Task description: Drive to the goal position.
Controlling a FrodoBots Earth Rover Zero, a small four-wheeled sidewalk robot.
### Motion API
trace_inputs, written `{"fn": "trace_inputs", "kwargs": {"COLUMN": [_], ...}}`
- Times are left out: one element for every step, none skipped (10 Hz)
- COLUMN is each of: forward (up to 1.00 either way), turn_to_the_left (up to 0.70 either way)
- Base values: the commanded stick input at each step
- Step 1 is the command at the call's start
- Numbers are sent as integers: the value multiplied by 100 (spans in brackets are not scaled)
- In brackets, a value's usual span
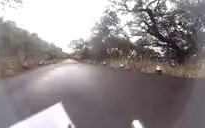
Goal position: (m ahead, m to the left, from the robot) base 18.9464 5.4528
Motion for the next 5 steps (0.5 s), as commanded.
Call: {"fn": "trace_inputs", "kwargs": {"forward": [100,100,100,100,100], "turn_to_the_left": [0,0,0,0,0]}}
